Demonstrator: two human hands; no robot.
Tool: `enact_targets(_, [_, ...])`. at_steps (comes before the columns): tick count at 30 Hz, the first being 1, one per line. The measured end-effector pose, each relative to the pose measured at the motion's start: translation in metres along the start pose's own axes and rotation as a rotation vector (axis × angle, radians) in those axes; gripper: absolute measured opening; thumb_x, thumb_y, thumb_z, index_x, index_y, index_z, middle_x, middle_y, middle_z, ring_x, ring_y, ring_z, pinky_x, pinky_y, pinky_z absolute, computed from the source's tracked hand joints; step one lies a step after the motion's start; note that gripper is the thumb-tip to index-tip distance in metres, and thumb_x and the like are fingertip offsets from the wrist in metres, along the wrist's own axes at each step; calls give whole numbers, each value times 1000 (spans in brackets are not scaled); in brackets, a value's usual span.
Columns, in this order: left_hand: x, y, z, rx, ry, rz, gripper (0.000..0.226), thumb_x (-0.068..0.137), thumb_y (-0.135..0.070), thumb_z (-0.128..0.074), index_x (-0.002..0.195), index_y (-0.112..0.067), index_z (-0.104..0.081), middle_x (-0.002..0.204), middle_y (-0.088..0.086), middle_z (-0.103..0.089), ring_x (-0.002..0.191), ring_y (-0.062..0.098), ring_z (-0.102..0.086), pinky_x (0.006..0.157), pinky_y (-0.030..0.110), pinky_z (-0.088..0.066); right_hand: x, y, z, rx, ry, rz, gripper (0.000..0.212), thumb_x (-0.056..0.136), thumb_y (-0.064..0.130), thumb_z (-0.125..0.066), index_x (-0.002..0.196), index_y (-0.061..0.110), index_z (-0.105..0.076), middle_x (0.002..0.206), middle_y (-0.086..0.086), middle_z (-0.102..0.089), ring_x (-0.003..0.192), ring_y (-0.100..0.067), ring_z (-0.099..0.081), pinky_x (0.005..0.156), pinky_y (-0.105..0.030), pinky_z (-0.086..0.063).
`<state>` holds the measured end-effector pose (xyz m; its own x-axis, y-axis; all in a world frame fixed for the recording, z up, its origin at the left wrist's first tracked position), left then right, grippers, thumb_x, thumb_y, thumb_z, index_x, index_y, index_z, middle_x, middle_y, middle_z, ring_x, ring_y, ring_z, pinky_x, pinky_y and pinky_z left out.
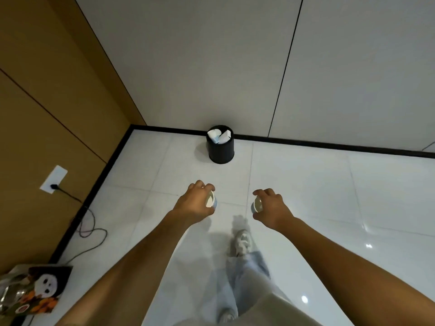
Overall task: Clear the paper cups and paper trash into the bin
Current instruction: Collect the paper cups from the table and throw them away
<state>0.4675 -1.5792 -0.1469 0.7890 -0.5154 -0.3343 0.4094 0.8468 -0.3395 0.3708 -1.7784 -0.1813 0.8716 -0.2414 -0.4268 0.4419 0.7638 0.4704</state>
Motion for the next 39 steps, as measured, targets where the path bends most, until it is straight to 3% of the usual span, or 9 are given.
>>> enact_targets(10, [208,24,84,15,-7,44,57,83,-34,-66,134,-25,-41,131,-1,-40,121,19,-39,89,33,-47,222,42,106,14,-6,11,66,81,19,-68,140,21,-39,139,-5,-39,123,-30,-38,92,-37,-49])
enact_targets(27, [534,126,198,-72,-1,109,57,85,-33,-65,134,-19,-42,130,7,-44,119,23,-42,91,33,-45,562,138,191,-60,80,52,68,81,22,-71,141,19,-39,141,-8,-40,125,-31,-40,100,-35,-41])
enact_targets(35, [617,155,210,-197,6,286,55,86,-32,-64,134,-19,-40,132,7,-41,122,23,-41,90,33,-45,676,163,211,-171,245,168,66,83,19,-70,141,15,-38,138,-8,-42,124,-26,-42,102,-29,-34])
enact_targets(39, [636,164,190,-321,-52,459,56,86,-32,-64,134,-20,-40,132,5,-40,122,22,-40,89,33,-46,736,157,209,-256,335,286,63,83,19,-70,138,13,-41,137,-10,-44,123,-26,-44,102,-28,-35])
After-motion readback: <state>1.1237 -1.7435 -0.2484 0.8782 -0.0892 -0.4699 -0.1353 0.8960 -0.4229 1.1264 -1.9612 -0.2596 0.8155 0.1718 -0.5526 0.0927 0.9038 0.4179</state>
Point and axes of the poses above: each hand's wrist, its own x-axis towards the middle knuckle, its own z-axis out of the back of the hand, y = z × x, the point moved 3 cm from there along x, towards the middle knuckle
